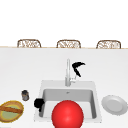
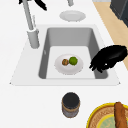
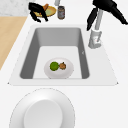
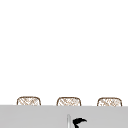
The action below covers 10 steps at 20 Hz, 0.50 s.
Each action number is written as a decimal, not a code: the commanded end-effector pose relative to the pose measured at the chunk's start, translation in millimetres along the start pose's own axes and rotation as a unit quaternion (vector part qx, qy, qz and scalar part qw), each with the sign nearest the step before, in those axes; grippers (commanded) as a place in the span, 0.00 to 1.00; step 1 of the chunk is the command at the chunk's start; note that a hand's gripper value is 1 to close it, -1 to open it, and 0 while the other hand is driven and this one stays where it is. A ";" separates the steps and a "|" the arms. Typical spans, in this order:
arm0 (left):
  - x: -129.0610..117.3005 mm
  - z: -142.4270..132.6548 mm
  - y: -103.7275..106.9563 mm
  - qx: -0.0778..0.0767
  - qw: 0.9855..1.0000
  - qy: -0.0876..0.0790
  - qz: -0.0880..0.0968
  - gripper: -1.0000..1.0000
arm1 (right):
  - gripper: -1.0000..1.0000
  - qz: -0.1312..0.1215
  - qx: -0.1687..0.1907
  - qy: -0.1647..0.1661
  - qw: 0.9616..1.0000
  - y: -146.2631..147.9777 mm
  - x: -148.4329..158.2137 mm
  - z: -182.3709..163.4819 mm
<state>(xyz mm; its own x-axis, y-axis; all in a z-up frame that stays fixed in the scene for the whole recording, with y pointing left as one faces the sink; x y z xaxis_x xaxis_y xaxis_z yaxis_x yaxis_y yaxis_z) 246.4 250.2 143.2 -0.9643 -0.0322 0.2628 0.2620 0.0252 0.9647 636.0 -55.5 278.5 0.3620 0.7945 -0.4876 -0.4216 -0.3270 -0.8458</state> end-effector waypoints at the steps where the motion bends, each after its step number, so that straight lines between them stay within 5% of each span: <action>1: 0.0 0.0 0.0 0.000 1.000 0.000 0.000 0.50 | 0.00 -0.045 0.030 -0.029 0.998 -0.6 -14.0 -1.2; 10: 0.0 0.0 0.0 0.000 1.000 0.000 0.000 0.50 | 0.00 -0.112 0.051 -0.064 0.990 13.5 -50.2 2.1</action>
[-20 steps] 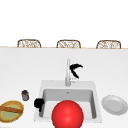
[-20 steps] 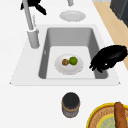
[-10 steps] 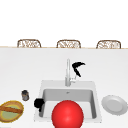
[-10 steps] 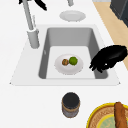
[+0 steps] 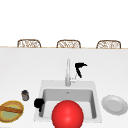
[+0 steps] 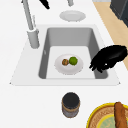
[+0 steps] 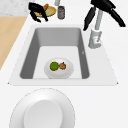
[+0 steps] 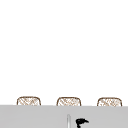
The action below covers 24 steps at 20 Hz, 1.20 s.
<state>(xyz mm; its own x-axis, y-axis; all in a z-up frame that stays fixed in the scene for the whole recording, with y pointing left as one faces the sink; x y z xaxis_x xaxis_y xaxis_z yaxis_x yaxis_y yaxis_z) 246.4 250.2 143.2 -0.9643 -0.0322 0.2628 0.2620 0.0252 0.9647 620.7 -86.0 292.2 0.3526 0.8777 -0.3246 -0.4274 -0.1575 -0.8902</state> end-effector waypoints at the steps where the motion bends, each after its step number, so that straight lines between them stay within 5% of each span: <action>1: 0.0 0.0 0.0 0.000 1.000 0.000 0.000 0.50 | 0.00 -0.040 0.009 -0.027 0.999 7.2 -17.8 2.0; 12: 0.0 0.0 0.0 0.000 1.000 0.000 0.000 0.50 | 0.00 -0.044 0.008 -0.096 0.994 47.7 -57.9 28.7; 20: 0.0 0.0 0.0 0.000 1.000 0.000 0.000 0.50 | 0.00 -0.031 -0.005 -0.154 0.988 77.1 -78.1 40.8; 24: 0.0 0.0 0.0 0.000 1.000 0.000 0.000 0.50 | 0.00 -0.041 0.002 -0.189 0.981 96.2 -81.6 50.7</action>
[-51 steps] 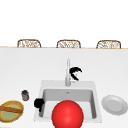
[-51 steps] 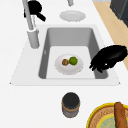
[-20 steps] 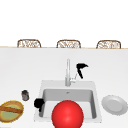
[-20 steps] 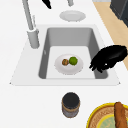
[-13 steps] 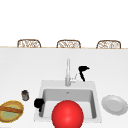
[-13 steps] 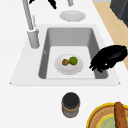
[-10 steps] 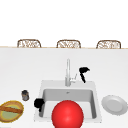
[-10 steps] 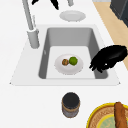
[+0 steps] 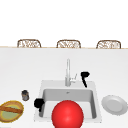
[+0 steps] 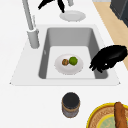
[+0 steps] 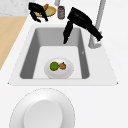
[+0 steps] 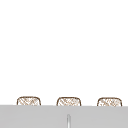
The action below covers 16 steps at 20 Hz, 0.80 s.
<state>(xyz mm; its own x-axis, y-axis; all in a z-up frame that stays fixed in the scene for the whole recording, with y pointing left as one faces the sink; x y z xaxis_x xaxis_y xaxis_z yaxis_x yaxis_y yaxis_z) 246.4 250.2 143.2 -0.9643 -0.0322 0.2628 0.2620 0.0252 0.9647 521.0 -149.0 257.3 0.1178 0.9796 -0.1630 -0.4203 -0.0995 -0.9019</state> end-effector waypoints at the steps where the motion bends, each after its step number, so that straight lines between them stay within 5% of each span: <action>1: 0.0 0.0 0.0 0.000 1.000 0.000 0.000 0.50 | 0.00 -0.017 -0.001 -0.036 0.999 20.4 -3.0 17.2; 7: 0.0 0.0 0.0 0.000 1.000 0.000 0.000 0.50 | 0.00 -0.004 -0.029 -0.046 0.999 49.1 5.7 38.9; 16: 0.0 0.0 0.0 0.000 1.000 0.000 0.000 0.50 | 0.00 -0.022 -0.016 -0.091 0.995 108.8 18.2 67.2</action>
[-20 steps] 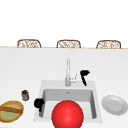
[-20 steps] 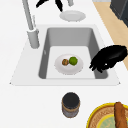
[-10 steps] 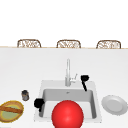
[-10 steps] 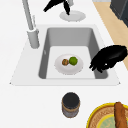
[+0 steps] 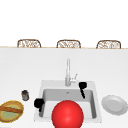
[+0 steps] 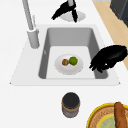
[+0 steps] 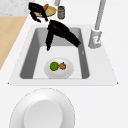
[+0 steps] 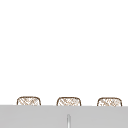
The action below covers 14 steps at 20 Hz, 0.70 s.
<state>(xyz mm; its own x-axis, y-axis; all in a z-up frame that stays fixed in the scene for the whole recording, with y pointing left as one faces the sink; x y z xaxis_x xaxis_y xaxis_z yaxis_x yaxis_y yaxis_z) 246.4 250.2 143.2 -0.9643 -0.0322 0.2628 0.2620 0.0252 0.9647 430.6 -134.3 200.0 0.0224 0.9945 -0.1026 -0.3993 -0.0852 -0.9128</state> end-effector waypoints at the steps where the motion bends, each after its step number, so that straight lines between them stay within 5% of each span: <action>1: 0.0 0.0 0.0 0.000 1.000 0.000 0.000 0.50 | 0.00 -0.016 -0.007 -0.044 0.999 28.2 7.6 7.1; 6: 0.0 0.0 0.0 0.000 1.000 0.000 0.000 0.50 | 0.00 0.000 0.009 -0.071 0.997 53.1 16.7 16.5; 14: 0.0 0.0 0.0 0.000 1.000 0.000 0.000 0.50 | 0.00 0.019 0.036 -0.175 0.984 77.3 22.3 5.4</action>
<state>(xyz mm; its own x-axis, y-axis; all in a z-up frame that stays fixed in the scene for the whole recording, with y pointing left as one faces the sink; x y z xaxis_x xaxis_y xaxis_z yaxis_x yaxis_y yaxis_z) 246.4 250.2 143.2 -0.9643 -0.0322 0.2628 0.2620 0.0252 0.9647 395.2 -120.7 136.0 -0.2123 0.9770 0.0194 -0.4441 -0.0788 -0.8925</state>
